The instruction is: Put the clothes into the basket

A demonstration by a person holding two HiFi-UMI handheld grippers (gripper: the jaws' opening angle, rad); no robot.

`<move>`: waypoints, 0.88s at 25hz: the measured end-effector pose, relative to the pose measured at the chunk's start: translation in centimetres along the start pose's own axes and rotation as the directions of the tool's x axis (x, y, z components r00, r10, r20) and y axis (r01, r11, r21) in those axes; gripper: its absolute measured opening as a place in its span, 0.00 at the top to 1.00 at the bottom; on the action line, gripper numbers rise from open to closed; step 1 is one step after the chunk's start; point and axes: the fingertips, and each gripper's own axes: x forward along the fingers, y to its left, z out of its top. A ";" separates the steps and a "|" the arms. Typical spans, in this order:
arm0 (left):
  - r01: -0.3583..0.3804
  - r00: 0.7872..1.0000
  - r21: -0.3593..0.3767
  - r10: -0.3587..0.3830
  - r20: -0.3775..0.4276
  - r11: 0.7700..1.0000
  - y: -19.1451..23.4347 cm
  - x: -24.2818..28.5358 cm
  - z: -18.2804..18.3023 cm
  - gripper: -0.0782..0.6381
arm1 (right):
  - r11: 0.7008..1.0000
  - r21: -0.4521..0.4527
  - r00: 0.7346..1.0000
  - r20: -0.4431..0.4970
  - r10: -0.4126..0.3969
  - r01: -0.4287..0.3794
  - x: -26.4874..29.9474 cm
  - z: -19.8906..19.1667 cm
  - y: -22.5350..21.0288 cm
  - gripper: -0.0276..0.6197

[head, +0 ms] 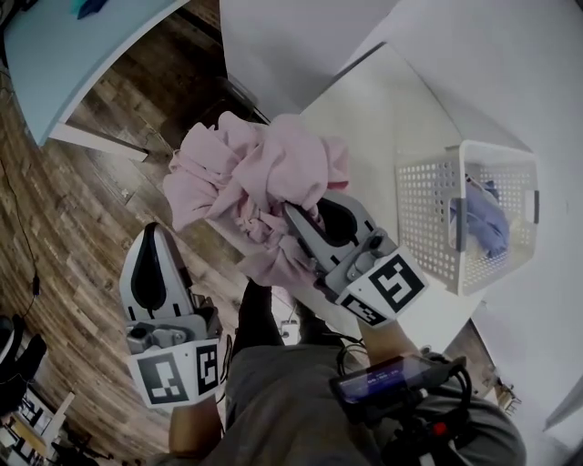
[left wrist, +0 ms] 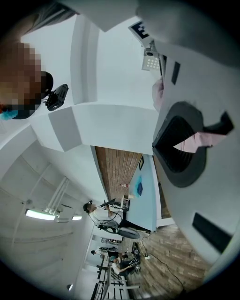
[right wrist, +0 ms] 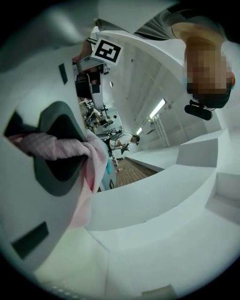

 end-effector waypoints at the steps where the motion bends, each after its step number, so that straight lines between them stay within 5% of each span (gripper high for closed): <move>1: 0.001 1.000 0.002 -0.001 0.006 1.000 0.0 -0.2 0.4 0.88 | 1.000 -0.007 1.000 0.015 -0.005 0.005 -0.2 0.8 0.1 0.84; 13: 0.124 0.984 0.025 -0.126 0.122 0.992 -3.7 -2.4 6.9 0.88 | 0.988 -0.110 0.966 0.247 -0.081 0.111 -6.0 14.2 2.8 0.84; 22: 0.346 0.916 0.077 -0.354 0.189 0.935 -15.9 -2.1 10.8 0.88 | 0.905 -0.154 0.863 0.398 -0.311 0.397 -20.6 21.7 -2.2 0.84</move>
